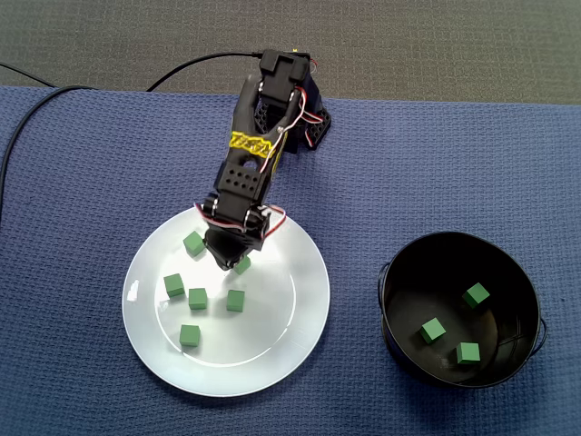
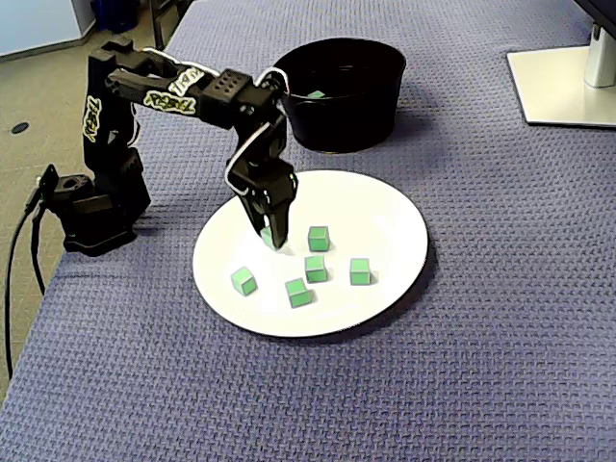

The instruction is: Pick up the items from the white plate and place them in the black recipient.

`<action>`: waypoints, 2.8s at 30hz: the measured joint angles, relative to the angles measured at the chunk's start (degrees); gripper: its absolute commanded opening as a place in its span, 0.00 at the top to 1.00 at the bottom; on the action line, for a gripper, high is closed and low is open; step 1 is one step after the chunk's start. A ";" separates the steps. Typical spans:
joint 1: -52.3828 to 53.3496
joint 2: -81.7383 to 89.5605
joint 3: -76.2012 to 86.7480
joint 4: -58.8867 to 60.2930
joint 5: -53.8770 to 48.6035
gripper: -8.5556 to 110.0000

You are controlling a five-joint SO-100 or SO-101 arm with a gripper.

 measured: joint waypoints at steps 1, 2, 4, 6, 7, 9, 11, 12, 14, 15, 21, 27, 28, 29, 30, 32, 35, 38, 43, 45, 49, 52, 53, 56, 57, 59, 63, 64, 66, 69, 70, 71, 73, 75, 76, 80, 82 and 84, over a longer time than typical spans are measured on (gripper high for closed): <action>0.26 1.49 -1.23 1.67 -0.26 0.93; 0.53 3.16 -2.72 3.43 -0.26 0.93; 1.05 7.47 -6.42 5.80 -0.26 0.93; 1.23 12.48 -9.93 6.33 -0.26 0.93; 1.23 15.03 -11.51 6.33 -0.26 0.93; 0.18 20.21 -14.41 4.31 -0.26 0.93; -2.11 25.05 -16.52 0.26 -2.02 0.93; -3.87 27.07 -17.75 -2.11 -3.87 0.93; -8.44 30.23 -19.95 -6.77 -9.40 0.93; -11.16 31.38 -20.65 -8.96 -13.10 0.93; -29.36 29.88 -22.32 -25.75 -42.28 0.93; -46.14 13.71 -23.91 -29.18 -72.86 0.93; -47.64 10.72 -23.38 -29.79 -77.43 0.93; -48.52 7.91 -22.50 -30.23 -81.47 0.93; -49.22 5.54 -21.62 -30.50 -85.43 0.93; -50.54 1.23 -20.74 -31.82 -91.23 0.93; -52.12 -3.60 -20.57 -32.70 -96.42 0.93; -52.73 -5.45 -20.57 -33.22 -96.42 0.75; -53.09 -5.10 -20.57 -32.26 -94.92 0.69; -52.82 -2.81 -20.57 -29.00 -95.27 0.71; -49.31 6.59 -20.65 -18.72 -100.99 0.72; -43.42 15.29 -20.65 -11.07 -108.54 0.72; -40.87 18.19 -20.65 -8.61 -111.53 0.71; -32.43 24.96 -20.65 0.18 -121.46 0.71; -29.53 26.54 -20.65 3.52 -125.07 0.71; -24.08 28.48 -20.65 9.58 -132.36 0.71; -13.36 29.36 -19.42 15.12 -145.72 0.70; -10.37 29.18 -18.63 15.56 -148.54 0.70; -5.80 28.04 -17.05 15.64 -153.28 0.69; -1.23 25.14 -13.18 12.92 -158.73 0.68; 0.35 24.17 -11.51 11.25 -160.22 0.68; 2.11 23.20 -9.76 9.32 -161.72 0.68; 5.19 21.18 -5.71 4.57 -164.62 0.67; 7.73 19.25 -1.76 -1.05 -167.43 0.66; 8.79 18.28 0.18 -4.04 -168.66 0.66; 12.30 14.59 4.13 -9.14 -172.79 0.66; 13.89 12.83 4.48 -10.55 -174.11 0.66; 15.29 11.16 4.75 -11.69 -175.34 0.66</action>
